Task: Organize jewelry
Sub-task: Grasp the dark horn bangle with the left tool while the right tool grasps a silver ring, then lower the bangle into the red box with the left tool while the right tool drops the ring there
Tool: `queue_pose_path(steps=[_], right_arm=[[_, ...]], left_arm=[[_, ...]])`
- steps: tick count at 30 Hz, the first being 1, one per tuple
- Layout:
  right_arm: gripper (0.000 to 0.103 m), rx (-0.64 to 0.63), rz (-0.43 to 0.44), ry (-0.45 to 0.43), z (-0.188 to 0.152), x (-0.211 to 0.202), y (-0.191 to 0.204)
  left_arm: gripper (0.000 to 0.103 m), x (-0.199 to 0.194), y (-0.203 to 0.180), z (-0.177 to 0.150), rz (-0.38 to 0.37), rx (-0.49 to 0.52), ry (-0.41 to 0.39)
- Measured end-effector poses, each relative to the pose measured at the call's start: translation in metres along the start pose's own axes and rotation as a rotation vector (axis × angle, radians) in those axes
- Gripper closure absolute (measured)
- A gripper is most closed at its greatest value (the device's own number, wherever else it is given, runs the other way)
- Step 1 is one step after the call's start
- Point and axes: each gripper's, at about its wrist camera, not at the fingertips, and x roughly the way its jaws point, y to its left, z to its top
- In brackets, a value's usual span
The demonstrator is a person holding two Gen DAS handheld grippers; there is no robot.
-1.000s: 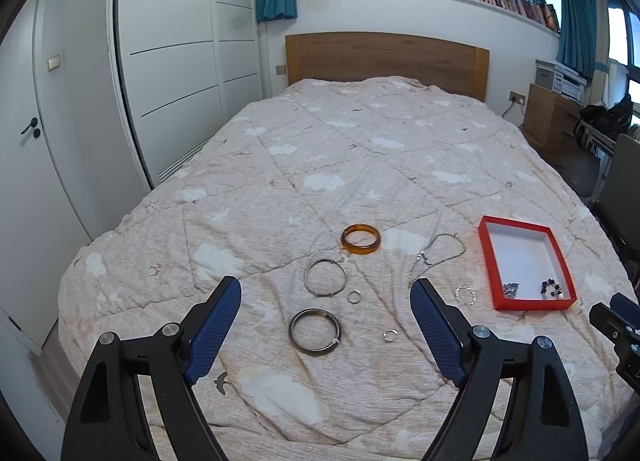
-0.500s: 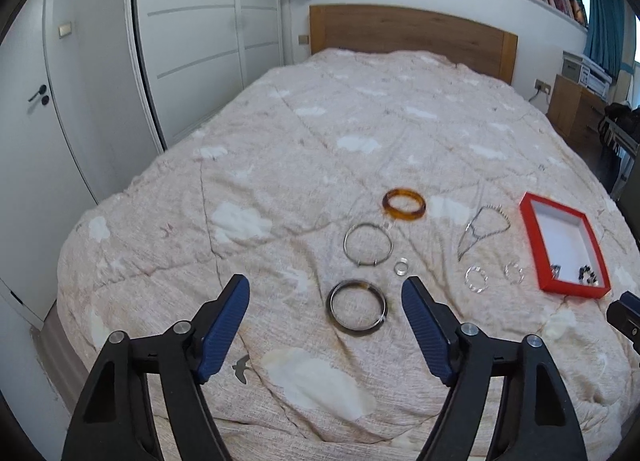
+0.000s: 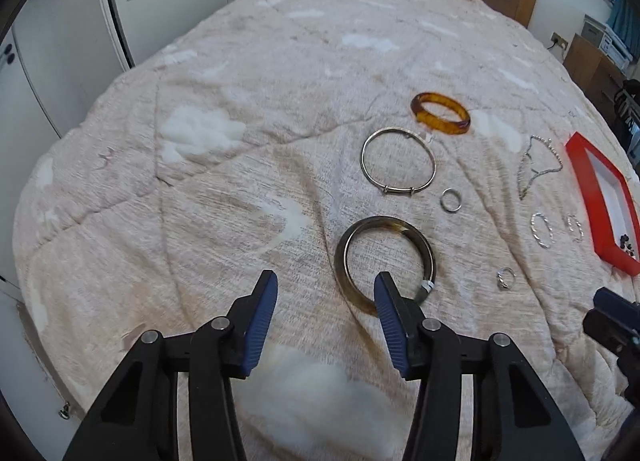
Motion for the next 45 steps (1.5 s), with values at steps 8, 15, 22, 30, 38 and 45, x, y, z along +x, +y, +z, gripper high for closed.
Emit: queue_pose_path(steps=[8, 15, 22, 30, 38, 45], right_arm=[[0.073, -0.027, 0.062, 0.087, 0.014, 0.063, 0.005], [0.075, -0.012, 0.068, 0.126, 0.019, 0.096, 0.001], [0.085, -0.006, 0.075, 0.138, 0.02, 0.108, -0.003], [0.085, -0.021, 0.06, 0.102, 0.022, 0.084, 0.002], [0.085, -0.024, 0.027, 0.001, 0.013, 0.013, 0.004], [0.085, 0.001, -0.026, -0.105, -0.002, -0.054, -0.007]], left_arm=[[0.067, 0.055, -0.002, 0.006, -0.022, -0.006, 0.097], [0.067, 0.072, -0.002, 0.003, -0.021, 0.001, 0.11], [0.077, 0.078, -0.008, 0.005, -0.013, 0.016, 0.092], [0.094, 0.053, -0.014, 0.003, -0.018, 0.032, 0.073], [0.095, -0.003, -0.025, -0.003, -0.039, 0.041, 0.003], [0.095, -0.054, -0.061, 0.0, -0.077, 0.102, -0.078]])
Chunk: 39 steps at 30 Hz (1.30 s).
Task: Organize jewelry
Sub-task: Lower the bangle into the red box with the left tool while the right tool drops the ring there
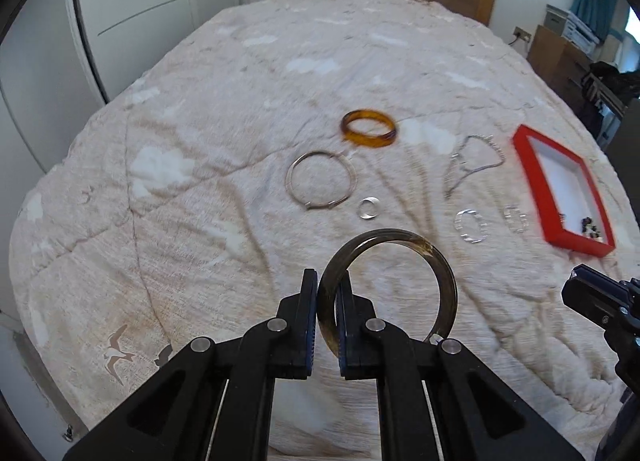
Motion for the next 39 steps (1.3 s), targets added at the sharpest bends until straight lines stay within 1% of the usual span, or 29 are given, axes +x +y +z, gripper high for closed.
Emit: queue_pose_path(steps=[3, 9, 12, 16, 20, 23, 28, 32, 39], right_arm=[[0.085, 0.03, -0.043, -0.045, -0.002, -0.026, -0.018], [0.085, 0.099, -0.143, -0.126, 0.002, -0.072, -0.076], [0.085, 0.128, -0.192, -0.147, 0.008, -0.086, -0.108], [0.085, 0.156, -0.248, -0.153, 0.016, -0.094, -0.149], [0.085, 0.185, -0.275, -0.139, 0.02, -0.084, -0.187], [0.085, 0.203, -0.276, -0.119, 0.022, -0.067, -0.211], [0.085, 0.218, -0.27, -0.083, 0.024, -0.035, -0.247], [0.085, 0.226, -0.266, -0.062, 0.027, -0.012, -0.269], [0.085, 0.222, -0.271, -0.021, 0.03, 0.017, -0.297]], left_arm=[[0.095, -0.018, -0.026, 0.009, -0.04, 0.035, -0.027], [0.095, -0.034, -0.087, 0.043, -0.115, 0.109, -0.067], [0.095, -0.035, -0.122, 0.06, -0.135, 0.147, -0.084], [0.095, -0.026, -0.166, 0.076, -0.158, 0.198, -0.083], [0.095, -0.002, -0.207, 0.083, -0.16, 0.261, -0.06], [0.095, 0.023, -0.236, 0.087, -0.157, 0.3, -0.036], [0.095, 0.068, -0.272, 0.093, -0.152, 0.342, 0.006], [0.095, 0.099, -0.292, 0.095, -0.147, 0.36, 0.037], [0.095, 0.134, -0.309, 0.09, -0.126, 0.388, 0.073]])
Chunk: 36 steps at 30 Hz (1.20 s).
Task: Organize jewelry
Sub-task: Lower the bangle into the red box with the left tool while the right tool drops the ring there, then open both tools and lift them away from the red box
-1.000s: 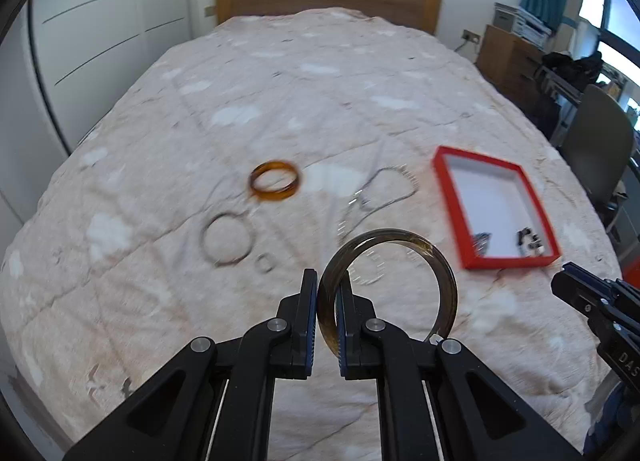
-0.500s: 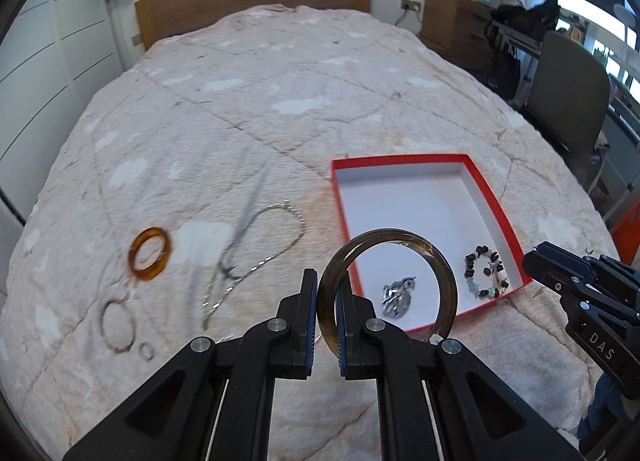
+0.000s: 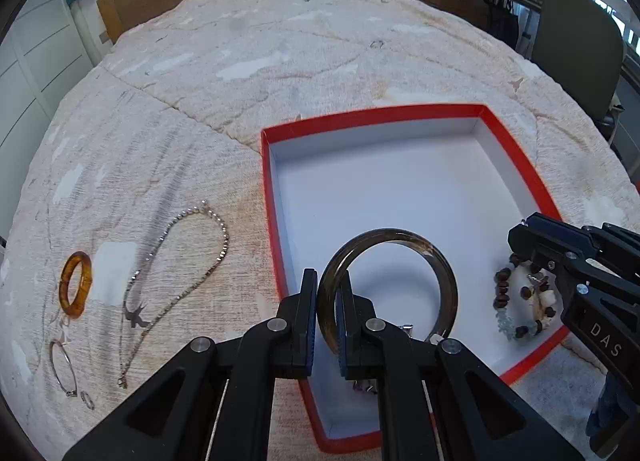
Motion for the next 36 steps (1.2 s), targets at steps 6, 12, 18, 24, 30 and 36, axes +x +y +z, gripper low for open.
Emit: queue_pose_path(steps=[6, 12, 18, 24, 30, 36], right_arm=[[0.085, -0.02, -0.003, 0.047, -0.003, 0.017, -0.005], [0.084, -0.068, -0.024, 0.067, -0.002, 0.022, 0.001], [0.083, -0.074, -0.05, 0.08, -0.002, 0.022, 0.002], [0.074, -0.065, -0.063, 0.084, -0.002, 0.014, 0.002], [0.074, -0.054, -0.083, 0.075, -0.002, -0.003, 0.002], [0.074, -0.044, -0.105, 0.051, -0.003, -0.03, 0.006]], left_arm=[[0.094, 0.018, -0.001, 0.001, 0.015, -0.011, 0.03], [0.093, 0.026, -0.001, 0.004, 0.026, -0.024, 0.043], [0.092, 0.027, 0.0, 0.008, 0.019, -0.021, 0.049], [0.092, 0.024, 0.003, 0.006, -0.011, -0.024, 0.06], [0.082, 0.006, 0.002, 0.0, -0.026, -0.013, 0.041], [0.073, -0.027, 0.009, -0.001, -0.022, -0.023, -0.01]])
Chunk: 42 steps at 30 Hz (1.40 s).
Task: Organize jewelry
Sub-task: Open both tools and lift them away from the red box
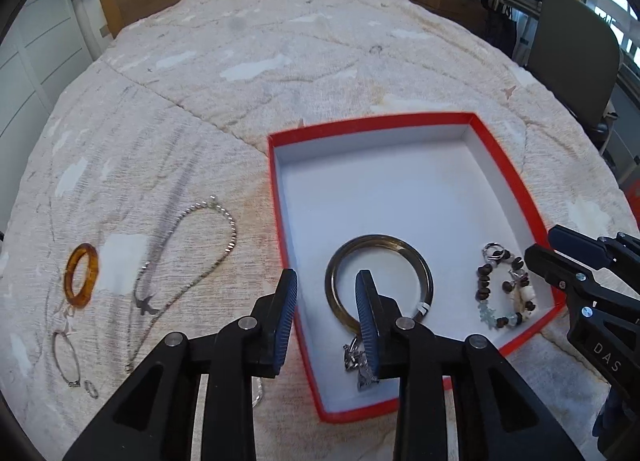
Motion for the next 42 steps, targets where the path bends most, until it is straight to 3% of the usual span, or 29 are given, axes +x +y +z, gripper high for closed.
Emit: queue_pose_path(steps=[8, 12, 16, 22, 34, 42], right_arm=[[0.074, 0.05, -0.014, -0.072, -0.002, -0.06, 0.009], [0.073, 0.049, -0.005, -0.111, -0.007, -0.092, 0.028], [0.064, 0.049, 0.012, -0.145, -0.02, -0.12, 0.05], [0.064, 0.055, 0.048, -0.168, -0.041, -0.15, 0.078], [0.064, 0.018, 0.087, -0.246, -0.06, -0.203, 0.125], [0.064, -0.01, 0.099, -0.261, -0.071, -0.218, 0.146]], left_arm=[[0.068, -0.065, 0.023, -0.014, 0.031, -0.063, -0.081], [0.061, -0.104, 0.036, -0.028, 0.051, -0.095, -0.135], [0.049, -0.142, 0.047, -0.046, 0.087, -0.122, -0.19], [0.043, -0.184, 0.062, -0.072, 0.111, -0.164, -0.241], [0.038, -0.252, 0.092, -0.116, 0.156, -0.231, -0.345], [0.037, -0.27, 0.1, -0.136, 0.178, -0.247, -0.371]])
